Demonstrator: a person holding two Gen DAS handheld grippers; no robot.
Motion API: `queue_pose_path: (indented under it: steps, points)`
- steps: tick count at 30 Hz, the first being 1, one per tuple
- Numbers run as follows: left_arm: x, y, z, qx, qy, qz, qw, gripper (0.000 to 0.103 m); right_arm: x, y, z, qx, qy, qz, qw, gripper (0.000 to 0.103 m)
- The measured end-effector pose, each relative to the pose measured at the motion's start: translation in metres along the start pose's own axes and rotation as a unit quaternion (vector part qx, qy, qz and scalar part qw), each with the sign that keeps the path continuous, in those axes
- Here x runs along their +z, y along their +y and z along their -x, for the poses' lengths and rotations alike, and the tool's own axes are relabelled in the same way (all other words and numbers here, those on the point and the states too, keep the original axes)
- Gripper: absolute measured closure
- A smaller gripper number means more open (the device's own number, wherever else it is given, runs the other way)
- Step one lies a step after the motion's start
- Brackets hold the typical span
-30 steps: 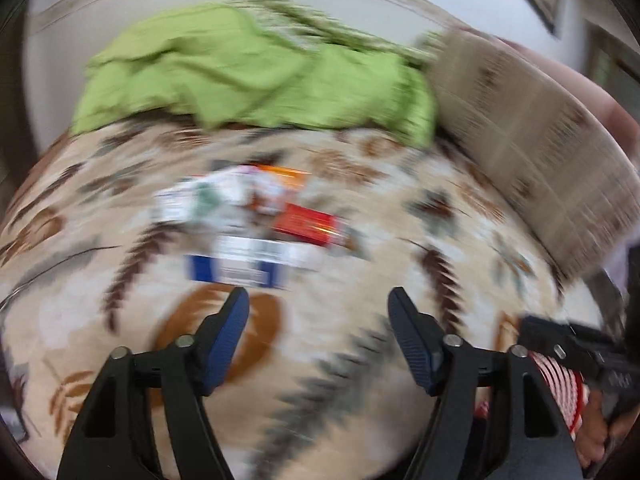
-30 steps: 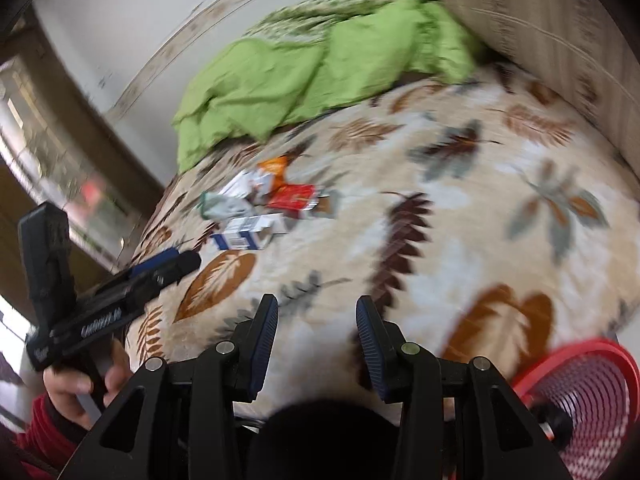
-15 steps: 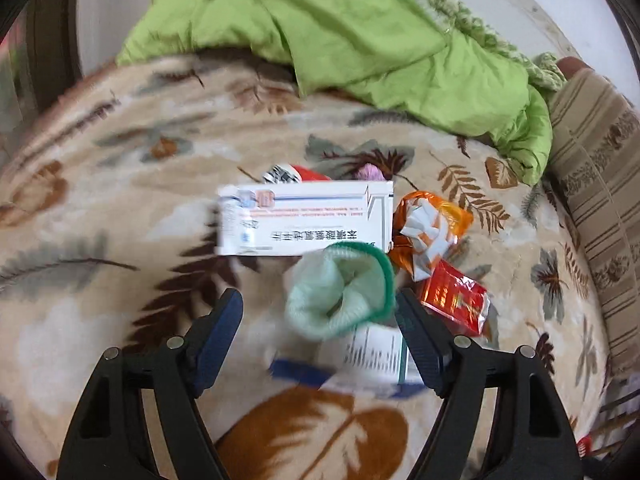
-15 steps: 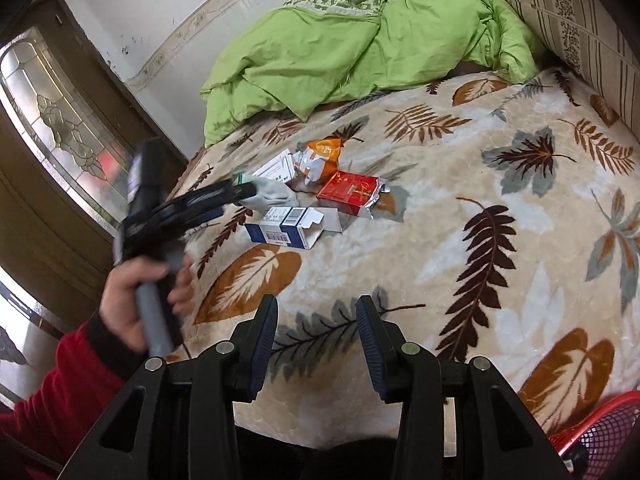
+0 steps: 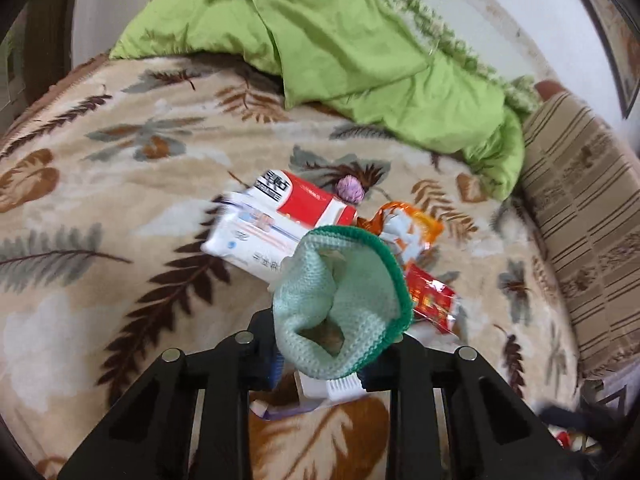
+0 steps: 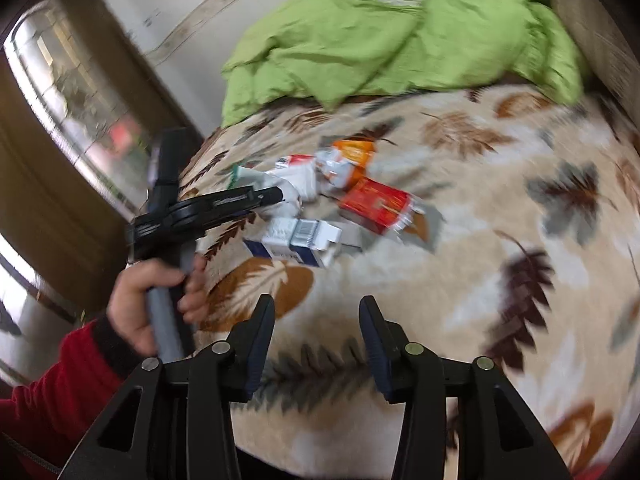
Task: Collect trash
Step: 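Grasp the green-white knit glove with the left tool while the right tool approaches the white box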
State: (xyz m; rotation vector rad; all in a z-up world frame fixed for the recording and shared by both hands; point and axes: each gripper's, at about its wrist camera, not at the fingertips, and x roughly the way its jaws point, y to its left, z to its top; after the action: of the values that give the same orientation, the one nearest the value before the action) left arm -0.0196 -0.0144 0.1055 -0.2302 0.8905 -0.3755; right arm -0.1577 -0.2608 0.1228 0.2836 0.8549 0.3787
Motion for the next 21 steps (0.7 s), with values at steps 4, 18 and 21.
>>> queue_pose_path:
  steps: [4,18,21]
  points:
    - [-0.006,0.014,0.033,0.004,-0.020,-0.001,0.9998,0.077,0.029,0.013,-0.043,0.003,0.010,0.055,0.998,0.054]
    - [-0.038,0.063,0.068,0.021,-0.025,0.014,0.9994,0.077,0.069,-0.006,-0.155,0.051,0.120,0.028,0.991,0.053]
    - [-0.038,0.068,0.068,0.017,-0.030,0.020,0.9992,0.077,0.056,0.000,-0.138,0.092,0.131,0.014,0.987,0.047]
